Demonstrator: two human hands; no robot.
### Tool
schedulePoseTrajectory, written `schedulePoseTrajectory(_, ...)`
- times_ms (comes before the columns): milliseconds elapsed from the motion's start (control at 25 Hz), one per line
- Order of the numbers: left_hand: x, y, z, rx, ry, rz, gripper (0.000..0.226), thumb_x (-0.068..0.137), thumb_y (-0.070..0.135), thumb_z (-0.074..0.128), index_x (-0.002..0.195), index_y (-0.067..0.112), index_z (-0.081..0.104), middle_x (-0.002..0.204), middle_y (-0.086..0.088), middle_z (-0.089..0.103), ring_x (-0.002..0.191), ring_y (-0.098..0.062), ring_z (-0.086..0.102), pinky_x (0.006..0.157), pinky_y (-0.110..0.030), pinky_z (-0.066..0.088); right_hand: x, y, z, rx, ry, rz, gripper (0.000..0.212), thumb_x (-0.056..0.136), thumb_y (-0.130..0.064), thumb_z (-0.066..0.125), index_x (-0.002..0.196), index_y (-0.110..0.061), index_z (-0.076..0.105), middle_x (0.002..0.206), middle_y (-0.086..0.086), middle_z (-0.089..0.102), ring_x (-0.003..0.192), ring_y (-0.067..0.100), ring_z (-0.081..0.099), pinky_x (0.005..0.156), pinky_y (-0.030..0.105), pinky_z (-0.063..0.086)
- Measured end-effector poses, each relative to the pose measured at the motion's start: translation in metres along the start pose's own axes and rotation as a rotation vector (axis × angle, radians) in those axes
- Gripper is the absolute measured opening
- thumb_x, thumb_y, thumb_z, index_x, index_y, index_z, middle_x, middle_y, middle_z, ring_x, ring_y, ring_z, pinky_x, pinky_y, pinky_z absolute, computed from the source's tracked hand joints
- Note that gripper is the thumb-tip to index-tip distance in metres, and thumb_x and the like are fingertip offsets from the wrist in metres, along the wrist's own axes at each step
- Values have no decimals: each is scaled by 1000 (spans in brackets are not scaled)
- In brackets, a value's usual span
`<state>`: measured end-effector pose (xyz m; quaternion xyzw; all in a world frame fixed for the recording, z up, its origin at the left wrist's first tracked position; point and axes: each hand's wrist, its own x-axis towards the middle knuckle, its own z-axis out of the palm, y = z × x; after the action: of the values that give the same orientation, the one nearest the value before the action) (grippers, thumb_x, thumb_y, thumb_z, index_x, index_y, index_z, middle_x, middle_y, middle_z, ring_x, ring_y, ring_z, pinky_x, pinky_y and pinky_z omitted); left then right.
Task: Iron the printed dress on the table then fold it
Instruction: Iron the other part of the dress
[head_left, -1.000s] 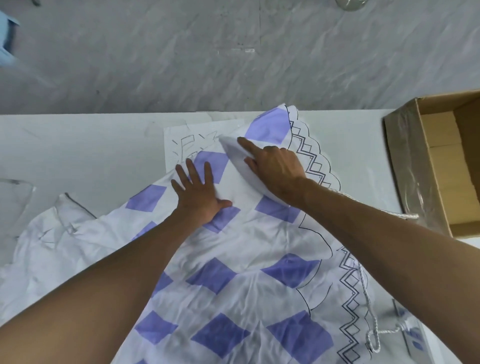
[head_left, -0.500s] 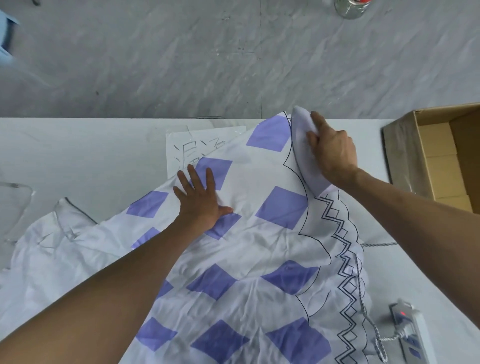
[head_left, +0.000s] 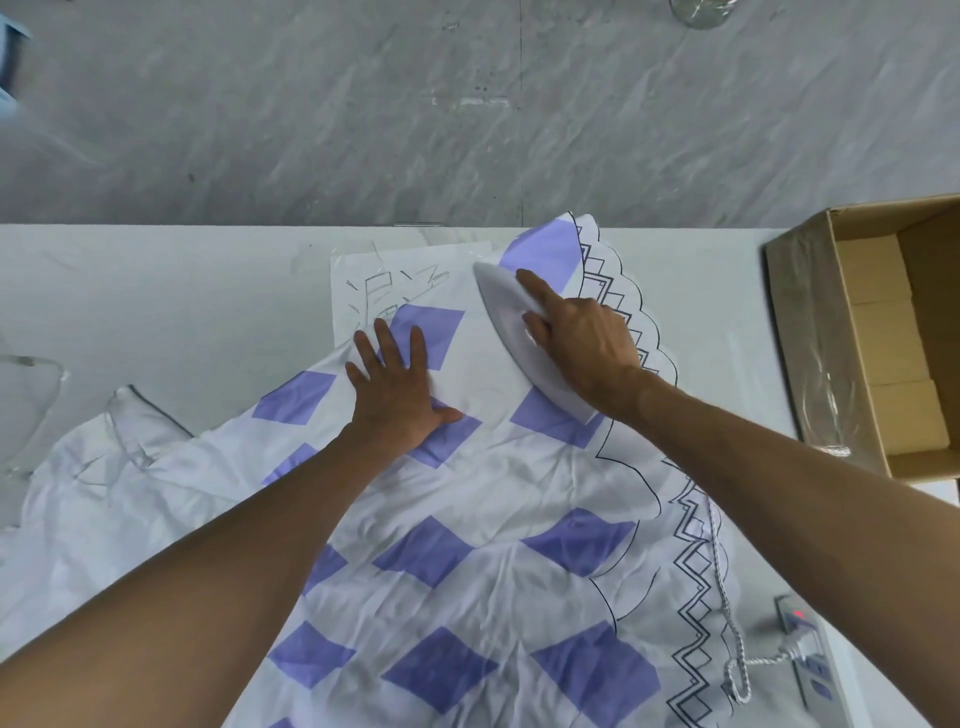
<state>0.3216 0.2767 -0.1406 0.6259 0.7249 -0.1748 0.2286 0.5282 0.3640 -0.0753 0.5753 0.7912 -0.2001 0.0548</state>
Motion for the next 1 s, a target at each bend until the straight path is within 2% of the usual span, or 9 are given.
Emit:
schedulePoseTrajectory(160,0,0,2,-3,8,-6,119,76,76,53,152,15,-16,154,-28,-23,141,-53,-14,113,-63,10,8,33,-15,9,40,113,48,100,-38,36,147,-38,28,92,19,64,78,37,57,66,37,36)
schedulePoseTrajectory(280,1,1,2,3,7,-5,120,76,76,53,152,14,-16,154,-28,-23,141,-54,-14,113,-63,10,12,53,-22,40,87,192,48,100,-35,38,147,-35,29,91,23,63,70,35,47,66,37,35)
schedulePoseTrajectory(480,0,0,1,20,8,-1,120,75,76,53,152,14,-15,155,-30,-20,141,-54,-11,113,-62,12,11,69,-37,107,149,309,49,100,-32,37,148,-32,29,101,28,63,89,47,56,72,42,39)
schedulePoseTrajectory(600,-4,-1,-10,-55,-10,10,108,81,65,59,154,15,-4,158,-26,-7,144,-50,0,114,-56,18,-4,46,-45,115,141,253,50,100,-31,38,149,-23,27,104,26,63,91,45,56,71,41,35)
schedulePoseTrajectory(680,-14,-15,-24,-267,131,-1,82,90,40,61,153,13,16,158,-20,16,143,-41,22,112,-45,29,-14,11,-42,119,75,160,49,100,-32,39,145,-14,30,110,25,62,95,43,58,69,38,32)
schedulePoseTrajectory(760,-34,-48,-30,-395,326,-41,59,91,15,56,146,7,36,152,-17,35,138,-34,36,111,-40,31,-23,-34,-28,143,-5,35,44,100,-33,39,138,-10,36,107,22,63,94,42,59,68,38,32)
schedulePoseTrajectory(880,-79,-117,-14,-247,433,-123,52,85,6,60,135,0,48,140,-22,49,131,-38,44,108,-43,36,-34,-106,-1,201,-97,-81,37,99,-33,39,130,-12,40,103,16,64,88,39,60,70,39,40)
schedulePoseTrajectory(1000,-119,-182,22,-61,315,-102,66,84,15,68,142,-1,39,147,-24,40,138,-40,36,110,-47,34,-46,-176,30,179,-132,-202,41,100,-35,38,135,-13,38,102,14,64,86,38,61,67,37,40)
